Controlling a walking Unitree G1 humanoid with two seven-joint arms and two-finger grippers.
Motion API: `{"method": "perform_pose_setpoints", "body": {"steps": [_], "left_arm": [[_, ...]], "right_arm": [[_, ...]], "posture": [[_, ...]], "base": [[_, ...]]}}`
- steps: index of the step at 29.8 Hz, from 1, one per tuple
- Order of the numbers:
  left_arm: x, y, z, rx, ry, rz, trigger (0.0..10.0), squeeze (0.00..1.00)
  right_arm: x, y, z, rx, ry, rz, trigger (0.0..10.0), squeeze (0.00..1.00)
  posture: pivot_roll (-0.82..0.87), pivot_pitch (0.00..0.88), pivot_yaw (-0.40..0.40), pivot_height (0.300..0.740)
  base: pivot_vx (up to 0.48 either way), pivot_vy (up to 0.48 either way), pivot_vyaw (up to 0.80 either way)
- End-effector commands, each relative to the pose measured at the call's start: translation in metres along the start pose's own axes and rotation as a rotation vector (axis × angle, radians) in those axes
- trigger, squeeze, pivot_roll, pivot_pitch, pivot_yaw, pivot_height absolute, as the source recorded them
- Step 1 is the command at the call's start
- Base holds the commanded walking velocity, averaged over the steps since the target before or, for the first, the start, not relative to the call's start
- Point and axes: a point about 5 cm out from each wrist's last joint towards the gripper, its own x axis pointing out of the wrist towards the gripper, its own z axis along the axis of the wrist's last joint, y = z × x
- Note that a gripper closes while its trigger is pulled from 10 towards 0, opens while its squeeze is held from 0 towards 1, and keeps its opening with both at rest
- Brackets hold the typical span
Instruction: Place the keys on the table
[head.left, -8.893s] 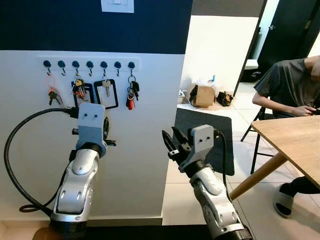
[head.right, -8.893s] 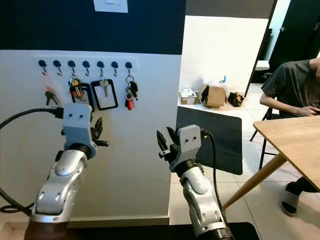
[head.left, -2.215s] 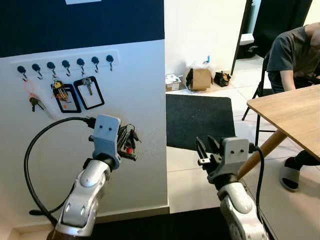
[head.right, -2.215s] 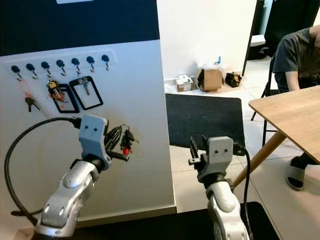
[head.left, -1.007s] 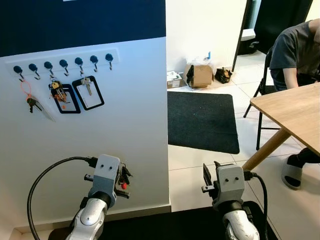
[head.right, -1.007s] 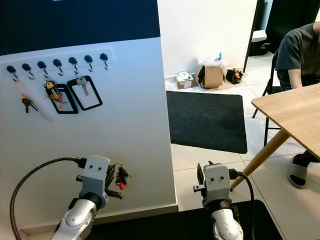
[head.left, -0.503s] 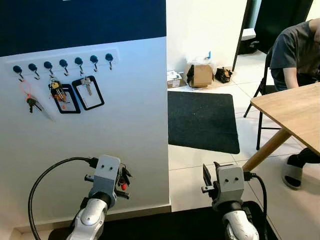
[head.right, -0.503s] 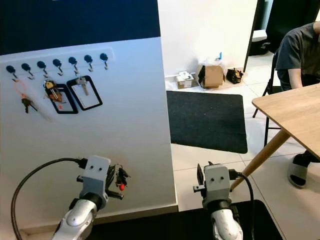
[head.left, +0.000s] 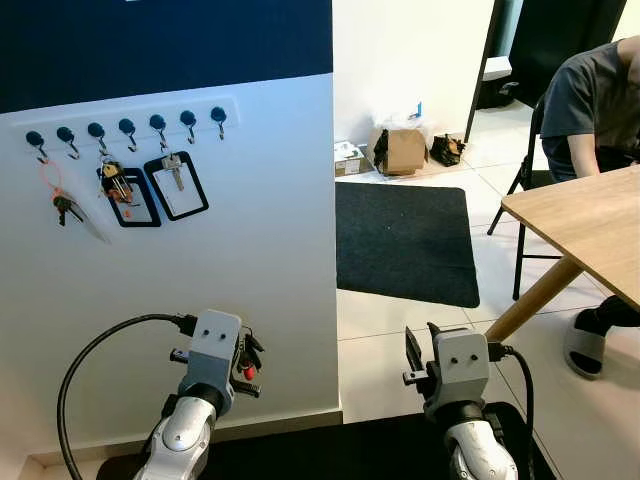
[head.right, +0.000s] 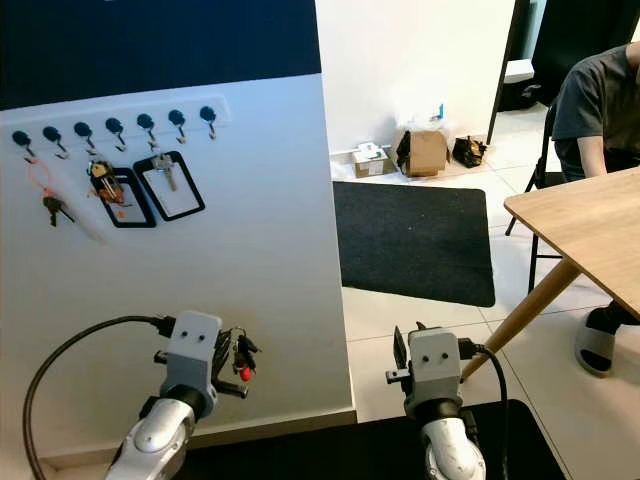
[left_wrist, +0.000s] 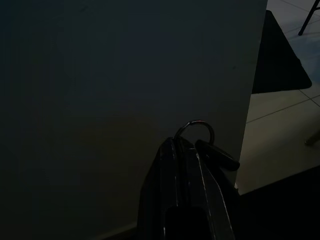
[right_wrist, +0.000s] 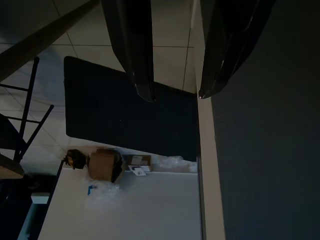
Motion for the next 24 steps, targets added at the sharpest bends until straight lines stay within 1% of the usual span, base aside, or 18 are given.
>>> {"method": "perform_pose_setpoints", "body": {"steps": [1, 8, 24], "left_arm": [[-0.0003, 0.001, -0.0013, 0.01, -0.001, 0.006, 10.0, 0.0], [0.0001, 0.0011, -0.001, 0.01, -0.001, 0.007, 10.0, 0.0], [0.0007, 0.0004, -0.0014, 0.009, -0.001, 0.006, 10.0, 0.0]], "right_arm": [[-0.0027, 0.0042, -0.0058, 0.008, 0.021, 0.015, 10.0, 0.0], [-0.0024, 0.0044, -0.006, 0.008, 0.022, 0.016, 10.0, 0.0], [-0.0023, 0.0043, -0.0072, 0.005, 0.024, 0.019, 10.0, 0.0]], "posture": [[0.0, 0.159, 0.122, 0.74], [0.0, 0.159, 0.123, 0.74], [0.0, 0.153, 0.12, 0.74]], "base": [[0.0, 0.0, -0.44], [0.0, 0.0, -0.43], [0.0, 0.0, -0.6]]}}
